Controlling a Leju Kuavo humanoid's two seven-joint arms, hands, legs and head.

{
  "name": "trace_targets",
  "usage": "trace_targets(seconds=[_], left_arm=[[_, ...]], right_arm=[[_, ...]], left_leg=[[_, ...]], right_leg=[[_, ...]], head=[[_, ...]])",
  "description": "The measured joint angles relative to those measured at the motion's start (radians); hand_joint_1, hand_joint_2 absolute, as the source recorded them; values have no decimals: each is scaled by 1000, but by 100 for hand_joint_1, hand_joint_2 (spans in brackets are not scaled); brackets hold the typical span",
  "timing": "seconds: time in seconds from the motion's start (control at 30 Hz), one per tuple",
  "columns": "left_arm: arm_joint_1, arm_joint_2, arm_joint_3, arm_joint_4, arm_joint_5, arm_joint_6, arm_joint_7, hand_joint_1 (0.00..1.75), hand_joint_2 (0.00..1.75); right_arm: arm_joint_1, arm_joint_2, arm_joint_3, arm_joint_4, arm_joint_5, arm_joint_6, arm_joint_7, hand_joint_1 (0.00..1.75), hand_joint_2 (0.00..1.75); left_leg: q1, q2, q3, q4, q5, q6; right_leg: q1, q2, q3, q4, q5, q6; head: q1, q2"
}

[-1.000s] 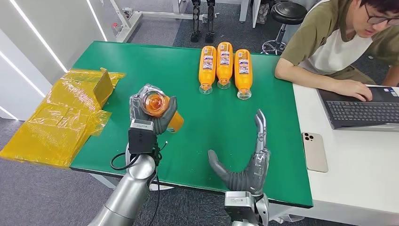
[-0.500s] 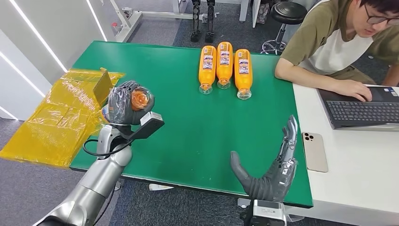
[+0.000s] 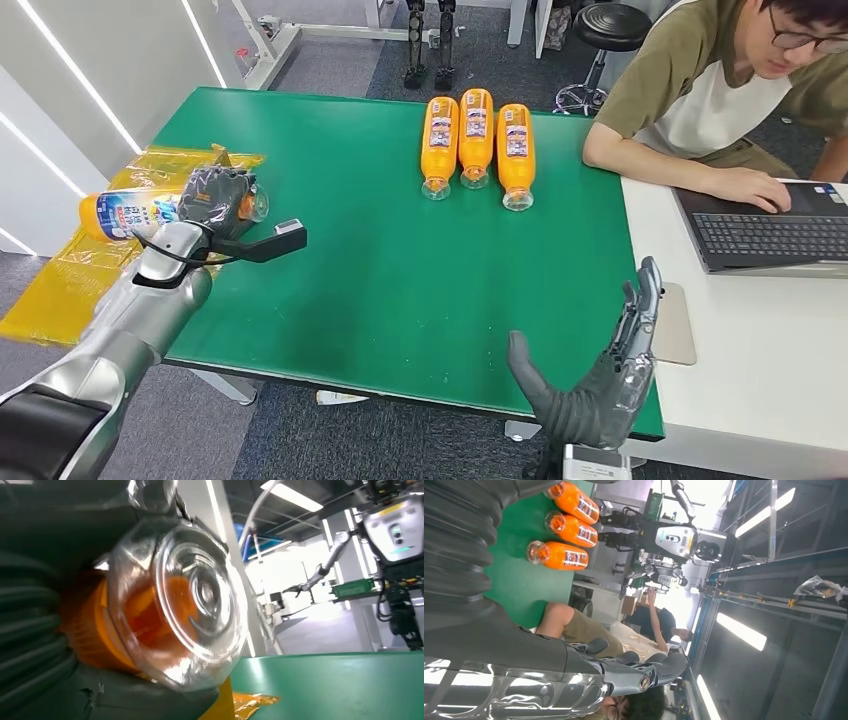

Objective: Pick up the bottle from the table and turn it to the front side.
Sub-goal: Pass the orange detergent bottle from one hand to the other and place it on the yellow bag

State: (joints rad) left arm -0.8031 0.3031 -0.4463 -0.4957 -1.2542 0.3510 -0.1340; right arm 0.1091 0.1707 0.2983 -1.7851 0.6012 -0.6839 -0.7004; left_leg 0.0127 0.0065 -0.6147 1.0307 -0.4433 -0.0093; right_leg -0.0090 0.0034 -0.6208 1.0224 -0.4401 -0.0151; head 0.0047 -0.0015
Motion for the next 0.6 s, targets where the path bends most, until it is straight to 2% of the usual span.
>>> trace_targets(seconds=[0.27,0.47,0.6], left_arm=[[-45,15,-66,93,-84,-178,-27,175,175],[-72,21,-105,140,-114,-331,-124,175,175],[-81,25,-125,162,-121,-385,-155,175,175]], right_arm=[[-1,-1,5,-1,-9,0,0,0,175],[-3,-4,9,-1,-17,0,0,0,175],[-4,-5,12,-1,-18,0,0,0,175]], left_leg=[[0,0,0,0,0,0],[0,0,0,0,0,0],[0,0,0,0,0,0]], right_leg=[[0,0,0,0,0,0],[0,0,0,0,0,0],[0,-1,0,0,0,0]], head=[[0,0],[0,0],[0,0]])
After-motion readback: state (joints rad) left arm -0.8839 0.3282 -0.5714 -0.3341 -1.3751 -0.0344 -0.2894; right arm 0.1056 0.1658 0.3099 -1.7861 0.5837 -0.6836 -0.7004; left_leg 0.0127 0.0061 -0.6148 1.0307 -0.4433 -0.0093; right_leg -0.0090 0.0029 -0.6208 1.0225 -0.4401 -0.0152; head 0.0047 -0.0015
